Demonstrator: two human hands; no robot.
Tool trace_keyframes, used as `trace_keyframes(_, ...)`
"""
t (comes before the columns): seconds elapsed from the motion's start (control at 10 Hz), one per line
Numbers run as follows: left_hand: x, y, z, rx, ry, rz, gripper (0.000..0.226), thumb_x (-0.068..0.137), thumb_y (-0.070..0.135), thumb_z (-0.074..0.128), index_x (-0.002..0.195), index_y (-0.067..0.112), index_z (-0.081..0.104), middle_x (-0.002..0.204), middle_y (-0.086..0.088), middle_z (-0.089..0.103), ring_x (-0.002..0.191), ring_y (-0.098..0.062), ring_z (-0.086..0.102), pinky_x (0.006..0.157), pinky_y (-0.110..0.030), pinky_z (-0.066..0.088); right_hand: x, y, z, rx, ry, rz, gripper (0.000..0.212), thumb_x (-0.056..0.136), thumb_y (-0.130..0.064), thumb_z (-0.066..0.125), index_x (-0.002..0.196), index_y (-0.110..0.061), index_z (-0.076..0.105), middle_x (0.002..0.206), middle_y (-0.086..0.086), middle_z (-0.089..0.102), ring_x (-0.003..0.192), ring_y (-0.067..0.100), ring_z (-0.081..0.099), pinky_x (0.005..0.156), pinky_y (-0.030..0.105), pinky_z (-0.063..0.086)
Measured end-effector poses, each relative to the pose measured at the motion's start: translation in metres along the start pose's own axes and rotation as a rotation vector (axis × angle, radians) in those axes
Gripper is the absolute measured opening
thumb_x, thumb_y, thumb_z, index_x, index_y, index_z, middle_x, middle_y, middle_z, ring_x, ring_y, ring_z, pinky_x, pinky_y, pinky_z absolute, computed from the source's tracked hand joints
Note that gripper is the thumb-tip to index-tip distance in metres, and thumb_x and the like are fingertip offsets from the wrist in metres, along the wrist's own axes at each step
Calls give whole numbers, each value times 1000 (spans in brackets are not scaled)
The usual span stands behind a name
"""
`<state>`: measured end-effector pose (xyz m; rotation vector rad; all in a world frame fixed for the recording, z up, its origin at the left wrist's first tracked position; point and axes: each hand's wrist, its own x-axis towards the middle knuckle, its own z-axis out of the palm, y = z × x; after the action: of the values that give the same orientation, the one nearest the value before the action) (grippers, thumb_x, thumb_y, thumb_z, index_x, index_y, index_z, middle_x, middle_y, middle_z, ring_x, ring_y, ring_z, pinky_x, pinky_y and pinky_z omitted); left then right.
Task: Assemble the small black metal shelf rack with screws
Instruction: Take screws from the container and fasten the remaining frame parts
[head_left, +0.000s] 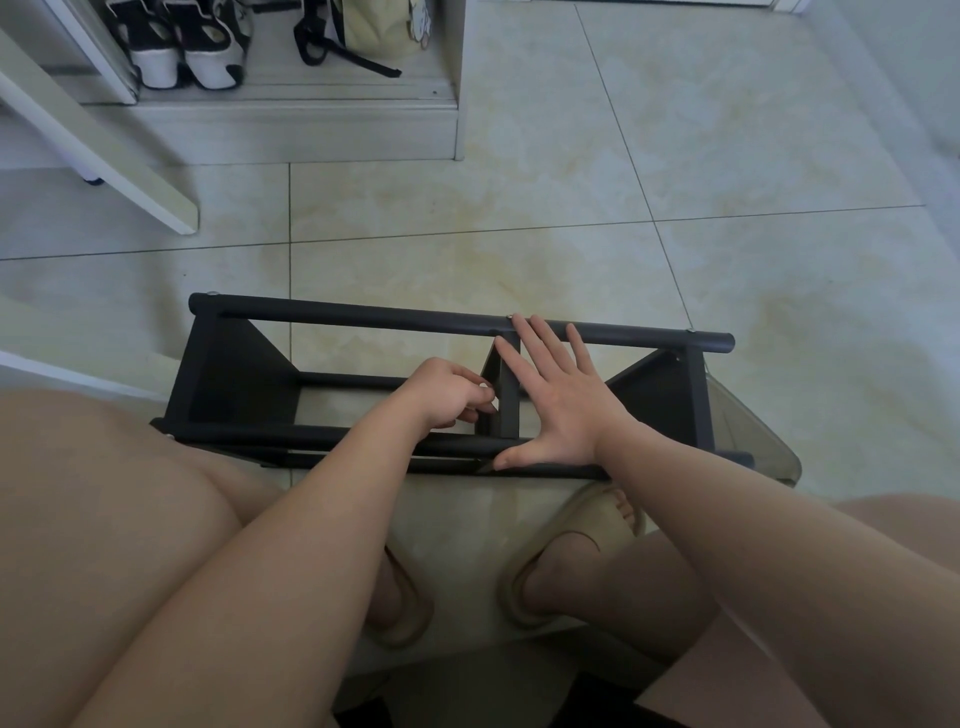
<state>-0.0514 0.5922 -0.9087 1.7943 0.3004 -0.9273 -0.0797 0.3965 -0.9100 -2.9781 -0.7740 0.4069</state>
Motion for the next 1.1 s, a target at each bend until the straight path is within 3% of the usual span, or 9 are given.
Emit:
trace_keyframes(0.3, -1, 4, -1, -15, -63, -101, 13, 98, 25, 60, 101, 14, 67, 79, 8, 77, 82, -11, 66, 71, -29, 46, 0, 0, 1, 13, 11, -1, 138, 60, -105, 31, 162, -21, -7, 168, 8, -20, 153, 23, -24, 124, 58, -4)
trace_keyframes(0.6, -2, 4, 0, 111, -97, -52, 21, 103, 20, 51, 86, 20, 62, 84, 5, 74, 86, -14, 63, 77, -30, 45, 0, 0, 0, 2, -1, -1, 138, 60, -106, 29, 162, -19, -6, 168, 9, -20, 153, 23, -25, 124, 58, -4)
trace_keyframes(1.1, -7, -1, -7, 281, -133, 69, 24, 101, 15, 54, 80, 20, 65, 79, 5, 74, 80, -11, 62, 65, -27, 43, 0, -1, -1, 0, -2, 2, 138, 61, -105, 31, 162, -19, -6, 168, 8, -20, 153, 23, -24, 124, 58, -5)
